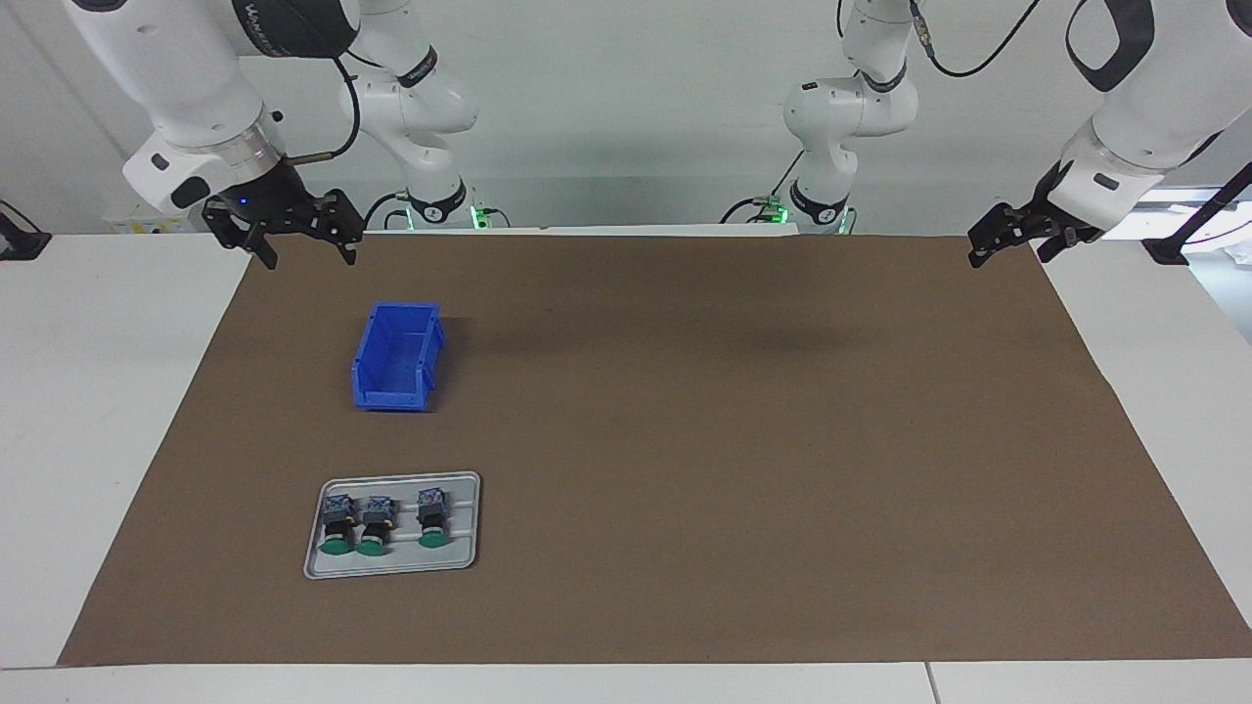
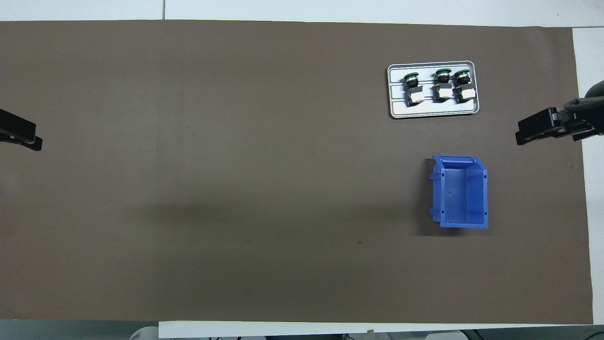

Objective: Place and press button with both arms

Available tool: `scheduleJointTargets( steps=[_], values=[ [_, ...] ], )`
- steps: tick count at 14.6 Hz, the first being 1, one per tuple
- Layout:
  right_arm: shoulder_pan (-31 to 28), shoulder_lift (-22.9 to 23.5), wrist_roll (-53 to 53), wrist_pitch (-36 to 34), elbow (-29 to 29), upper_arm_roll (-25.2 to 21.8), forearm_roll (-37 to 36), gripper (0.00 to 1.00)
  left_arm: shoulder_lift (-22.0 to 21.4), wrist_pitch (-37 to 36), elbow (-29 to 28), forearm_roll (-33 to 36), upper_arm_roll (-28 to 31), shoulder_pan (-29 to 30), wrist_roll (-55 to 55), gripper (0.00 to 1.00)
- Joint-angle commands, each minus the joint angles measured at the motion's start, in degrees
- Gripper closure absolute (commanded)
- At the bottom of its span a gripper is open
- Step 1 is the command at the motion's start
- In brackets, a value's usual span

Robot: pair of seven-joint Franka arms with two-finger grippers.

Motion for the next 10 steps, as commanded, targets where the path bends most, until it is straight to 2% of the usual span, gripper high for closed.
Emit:
scheduleJointTargets(
  steps=[1, 10],
  values=[
    [-0.32, -0.83, -1.03, 0.92, -1.3, 0.14, 0.51, 0.01, -1.62, 0.3, -1.82, 0.59, 0.27, 0.06, 0.78, 0.0],
    [-0.41, -1.62, -0.85, 0.92, -2.01, 0.23, 0.86, 0.01, -1.62, 0.3, -1.82, 0.59, 0.27, 0.06, 0.78, 0.0]
  ],
)
